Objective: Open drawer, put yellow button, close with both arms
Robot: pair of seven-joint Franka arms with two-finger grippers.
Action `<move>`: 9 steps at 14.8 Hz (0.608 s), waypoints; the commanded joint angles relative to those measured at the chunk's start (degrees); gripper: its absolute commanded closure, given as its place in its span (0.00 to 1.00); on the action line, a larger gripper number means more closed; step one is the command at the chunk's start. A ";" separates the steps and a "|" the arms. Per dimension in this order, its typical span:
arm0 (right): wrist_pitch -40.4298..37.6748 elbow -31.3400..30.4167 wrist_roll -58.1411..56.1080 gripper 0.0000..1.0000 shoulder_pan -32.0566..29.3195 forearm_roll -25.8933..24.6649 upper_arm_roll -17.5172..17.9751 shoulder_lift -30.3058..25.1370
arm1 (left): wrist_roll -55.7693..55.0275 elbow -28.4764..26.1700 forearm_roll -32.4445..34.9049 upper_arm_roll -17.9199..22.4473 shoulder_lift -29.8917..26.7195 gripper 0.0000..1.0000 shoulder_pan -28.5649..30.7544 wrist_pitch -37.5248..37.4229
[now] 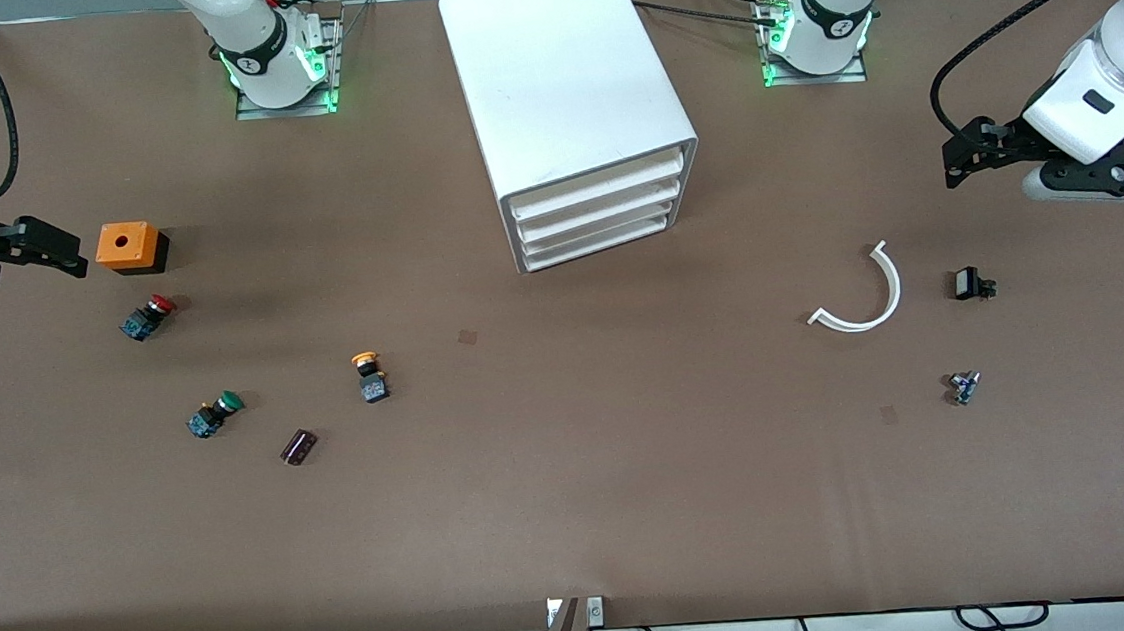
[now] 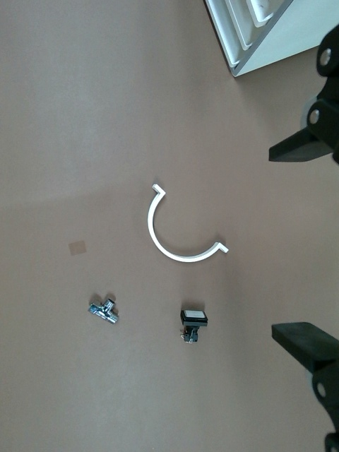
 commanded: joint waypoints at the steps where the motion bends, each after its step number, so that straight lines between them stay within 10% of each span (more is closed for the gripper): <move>1: 0.60 -0.80 0.08 0.00 -0.42 -0.86 0.60 -1.01 | 0.73 -0.07 -0.84 -0.21 -1.00 0.00 0.20 -0.89; 9: -0.37 0.08 -0.80 0.00 -0.51 -0.16 0.51 -1.44 | 0.73 0.01 -0.84 -0.21 -1.00 0.00 0.20 -1.77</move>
